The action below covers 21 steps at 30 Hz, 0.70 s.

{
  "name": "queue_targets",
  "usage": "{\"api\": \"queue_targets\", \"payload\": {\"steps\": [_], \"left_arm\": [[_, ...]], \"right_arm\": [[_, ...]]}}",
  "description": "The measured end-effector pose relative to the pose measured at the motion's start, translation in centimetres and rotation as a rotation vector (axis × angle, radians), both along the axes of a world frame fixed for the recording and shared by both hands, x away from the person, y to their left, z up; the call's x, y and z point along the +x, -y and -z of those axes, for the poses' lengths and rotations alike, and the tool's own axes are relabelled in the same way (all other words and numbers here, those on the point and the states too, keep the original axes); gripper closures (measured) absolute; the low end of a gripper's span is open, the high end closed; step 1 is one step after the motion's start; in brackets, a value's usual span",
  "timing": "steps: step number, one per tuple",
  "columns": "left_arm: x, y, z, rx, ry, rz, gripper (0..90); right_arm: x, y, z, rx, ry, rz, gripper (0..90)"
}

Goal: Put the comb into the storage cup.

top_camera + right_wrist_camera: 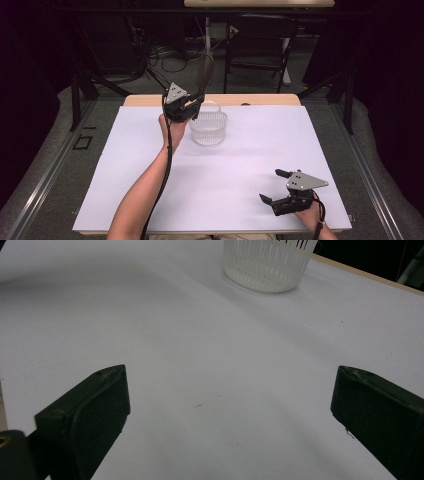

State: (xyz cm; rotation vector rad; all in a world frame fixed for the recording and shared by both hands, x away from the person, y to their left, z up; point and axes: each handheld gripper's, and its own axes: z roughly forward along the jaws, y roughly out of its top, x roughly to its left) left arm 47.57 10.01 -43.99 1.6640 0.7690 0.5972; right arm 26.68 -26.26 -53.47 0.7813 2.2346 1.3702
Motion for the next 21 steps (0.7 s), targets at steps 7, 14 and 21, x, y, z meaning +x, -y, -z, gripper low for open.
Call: {"api": "queue_targets", "payload": {"steps": [7, 14, 21], "left_arm": [[0.13, 0.4, 0.36, -0.006, 0.008, 0.026, 72.4], [0.32, 0.7, 0.64, 0.003, 0.014, 0.036, 72.4], [0.61, 0.86, 1.04, 0.009, 0.009, 0.065, 72.4]], "right_arm": [[-0.01, 0.04, 0.0, -0.001, 0.0, 0.001, 1.9], [-0.02, 0.0, 0.0, 0.0, -0.003, -0.002, 2.0], [-0.03, 0.0, 0.0, -0.002, -0.004, -0.003, 2.0]]}}
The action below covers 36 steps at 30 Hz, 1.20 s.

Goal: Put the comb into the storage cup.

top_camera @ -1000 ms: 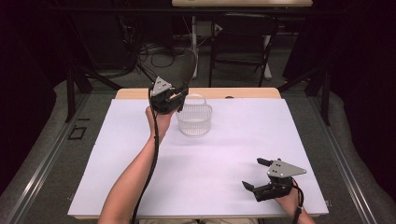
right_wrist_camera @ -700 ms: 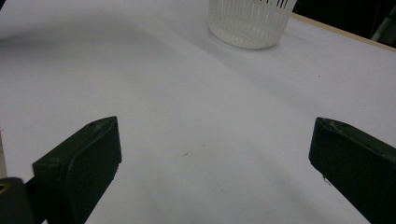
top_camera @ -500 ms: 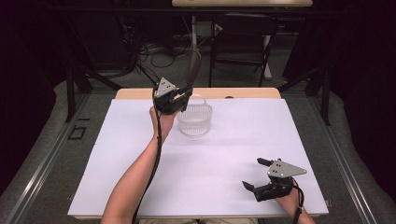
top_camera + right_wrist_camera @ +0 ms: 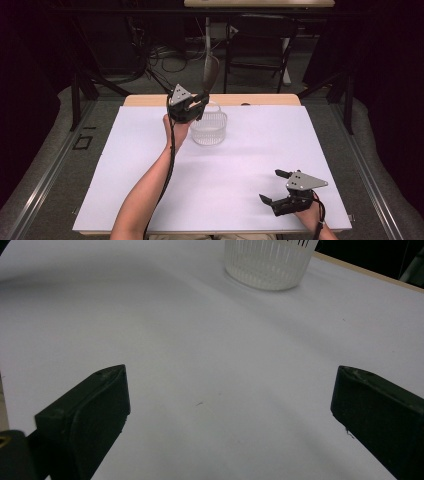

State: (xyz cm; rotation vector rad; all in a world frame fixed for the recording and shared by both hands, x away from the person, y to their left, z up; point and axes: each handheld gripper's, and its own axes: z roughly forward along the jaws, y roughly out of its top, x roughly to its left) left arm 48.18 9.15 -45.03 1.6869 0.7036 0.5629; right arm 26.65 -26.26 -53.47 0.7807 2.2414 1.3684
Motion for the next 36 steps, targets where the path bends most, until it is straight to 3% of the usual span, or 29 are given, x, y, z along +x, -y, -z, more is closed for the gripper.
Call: {"api": "queue_targets", "payload": {"steps": [27, 36], "left_arm": [[0.1, 0.2, 1.1, 0.02, 0.002, 0.063, 72.4], [0.0, 0.3, 1.5, 0.063, 0.004, 0.105, 72.4]], "right_arm": [[0.0, 0.0, 0.0, -0.004, -0.006, 0.0, 2.1], [0.0, 0.0, 0.0, 0.001, -0.003, 0.002, 2.1]]}}
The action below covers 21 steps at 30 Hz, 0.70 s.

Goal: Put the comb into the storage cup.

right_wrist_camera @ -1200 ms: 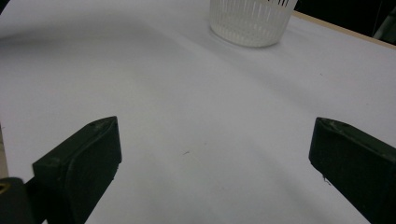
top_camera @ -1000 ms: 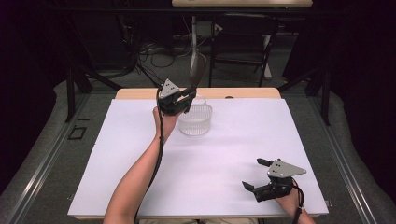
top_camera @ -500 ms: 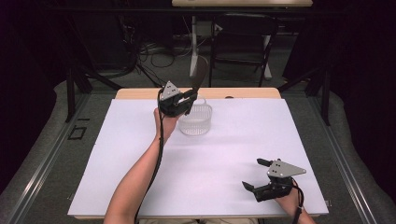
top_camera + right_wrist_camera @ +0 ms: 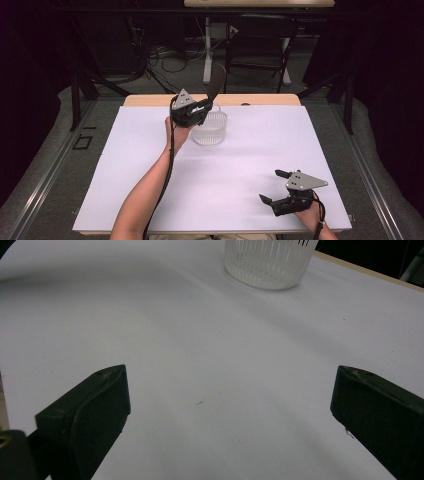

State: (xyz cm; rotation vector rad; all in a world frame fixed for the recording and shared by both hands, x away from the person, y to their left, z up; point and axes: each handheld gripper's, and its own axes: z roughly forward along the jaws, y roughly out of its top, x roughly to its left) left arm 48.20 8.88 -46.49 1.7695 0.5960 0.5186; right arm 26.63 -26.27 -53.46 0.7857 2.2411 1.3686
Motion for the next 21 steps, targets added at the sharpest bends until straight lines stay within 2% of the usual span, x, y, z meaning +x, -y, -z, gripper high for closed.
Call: {"api": "queue_targets", "payload": {"steps": [4, 6, 9, 12, 17, 21], "left_arm": [[-0.05, -0.05, 0.27, 0.007, 0.004, 0.031, 72.4], [-0.07, -0.08, 0.37, 0.021, 0.003, 0.03, 72.4], [-0.21, -0.18, 0.4, 0.002, 0.0, 0.038, 72.5], [-0.2, -0.05, 0.49, 0.02, 0.0, 0.06, 72.5], [-0.16, 0.05, 0.67, 0.016, -0.011, 0.075, 72.4], [-0.31, 0.08, 0.9, 0.031, -0.009, 0.069, 72.4]], "right_arm": [[0.05, 0.02, 0.08, 0.002, -0.006, 0.002, 2.1], [0.09, 0.0, 0.08, 0.001, -0.005, 0.004, 2.1], [-0.06, -0.01, 0.03, -0.003, -0.005, 0.002, 2.1], [-0.12, 0.03, -0.04, 0.001, 0.001, 0.003, 2.1], [0.28, 0.11, 0.19, -0.002, -0.018, 0.001, 2.1], [0.14, -0.02, 0.08, 0.002, -0.01, 0.001, 2.1]]}}
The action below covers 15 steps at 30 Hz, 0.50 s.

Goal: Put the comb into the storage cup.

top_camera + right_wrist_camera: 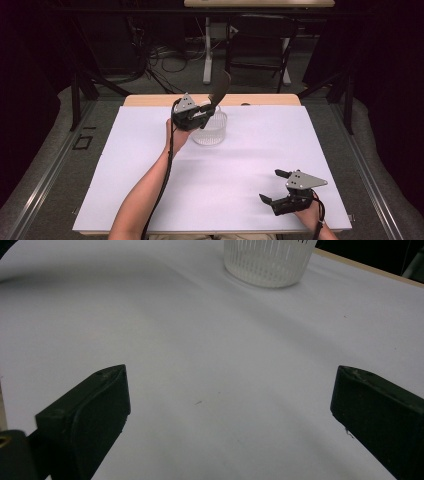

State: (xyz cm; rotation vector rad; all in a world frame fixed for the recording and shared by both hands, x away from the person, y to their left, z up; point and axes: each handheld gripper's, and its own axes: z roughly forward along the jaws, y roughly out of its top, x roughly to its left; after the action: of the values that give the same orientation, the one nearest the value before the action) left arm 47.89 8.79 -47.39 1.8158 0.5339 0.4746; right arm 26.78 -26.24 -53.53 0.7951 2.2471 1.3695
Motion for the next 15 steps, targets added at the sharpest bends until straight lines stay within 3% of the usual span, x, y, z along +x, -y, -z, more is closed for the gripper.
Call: {"api": "queue_targets", "payload": {"steps": [15], "left_arm": [[0.07, -0.09, 0.48, 0.042, -0.008, 0.03, 72.4]], "right_arm": [[0.01, -0.05, 0.09, -0.004, 0.0, 0.001, 2.1]]}}
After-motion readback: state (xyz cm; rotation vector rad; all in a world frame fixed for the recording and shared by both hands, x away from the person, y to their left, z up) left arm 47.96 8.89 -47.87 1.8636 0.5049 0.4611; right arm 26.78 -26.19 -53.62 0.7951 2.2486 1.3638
